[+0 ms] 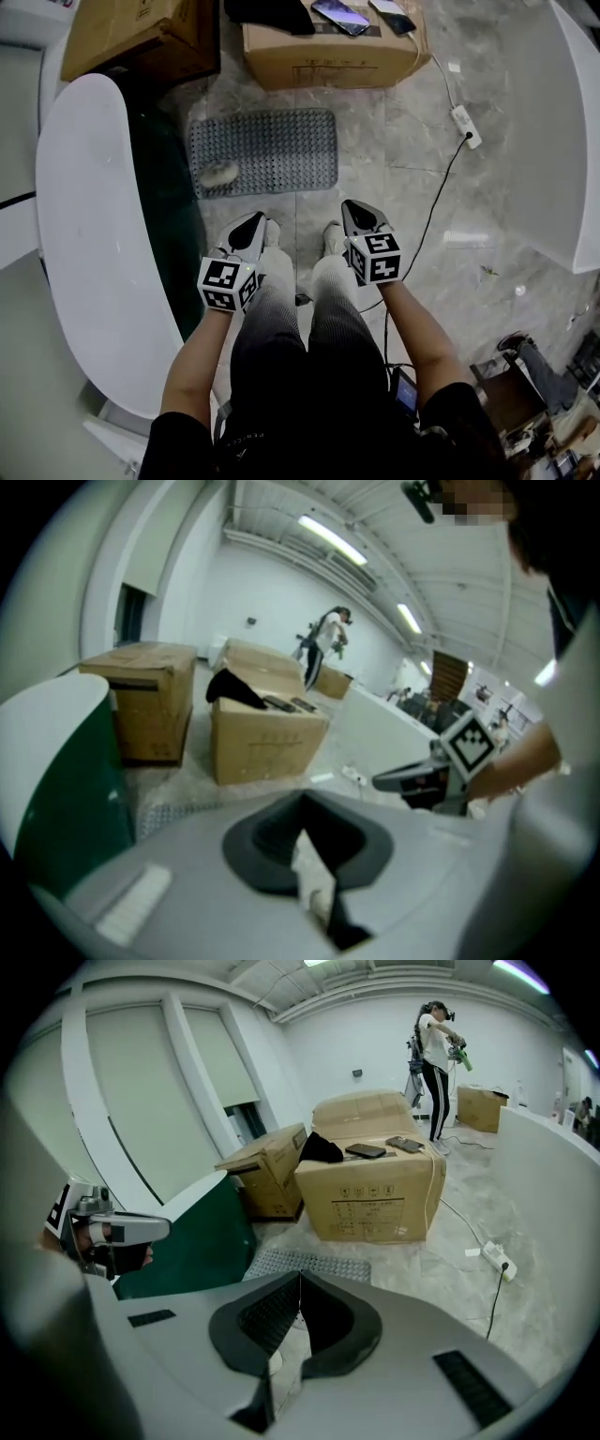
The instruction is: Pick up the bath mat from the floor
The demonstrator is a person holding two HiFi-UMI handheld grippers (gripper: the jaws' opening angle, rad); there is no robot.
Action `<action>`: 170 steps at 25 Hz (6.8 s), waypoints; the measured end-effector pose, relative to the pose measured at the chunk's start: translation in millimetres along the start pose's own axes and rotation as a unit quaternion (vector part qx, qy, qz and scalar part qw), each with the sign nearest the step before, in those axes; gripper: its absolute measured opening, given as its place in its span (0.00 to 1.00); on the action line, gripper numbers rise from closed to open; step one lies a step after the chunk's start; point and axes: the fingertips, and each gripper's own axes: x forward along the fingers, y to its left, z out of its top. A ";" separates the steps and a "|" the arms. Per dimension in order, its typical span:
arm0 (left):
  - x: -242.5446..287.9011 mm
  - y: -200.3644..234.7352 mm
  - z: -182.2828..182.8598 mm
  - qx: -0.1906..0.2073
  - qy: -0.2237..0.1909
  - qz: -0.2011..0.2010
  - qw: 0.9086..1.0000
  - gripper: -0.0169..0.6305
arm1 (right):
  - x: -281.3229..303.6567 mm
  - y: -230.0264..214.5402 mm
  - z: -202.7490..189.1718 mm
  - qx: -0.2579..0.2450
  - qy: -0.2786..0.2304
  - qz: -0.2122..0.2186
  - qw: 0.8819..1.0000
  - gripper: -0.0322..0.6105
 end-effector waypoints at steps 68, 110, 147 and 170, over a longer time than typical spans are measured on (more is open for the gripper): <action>348.8 184.9 -323.9 0.037 0.101 0.046 0.993 0.04 | 425.4 -222.5 -289.9 0.093 0.057 -0.121 0.987 0.45; 216.9 177.5 -223.0 0.017 0.090 0.086 0.992 0.04 | 333.1 -105.9 -174.8 0.062 0.100 -0.060 0.991 0.07; -23.3 109.3 -10.3 -0.082 -0.035 0.152 0.984 0.04 | 87.4 89.2 75.2 0.071 0.020 0.067 0.995 0.07; -113.6 35.8 79.3 -0.056 -0.125 0.113 0.984 0.04 | -74.3 140.5 161.4 0.051 -0.091 0.174 0.979 0.07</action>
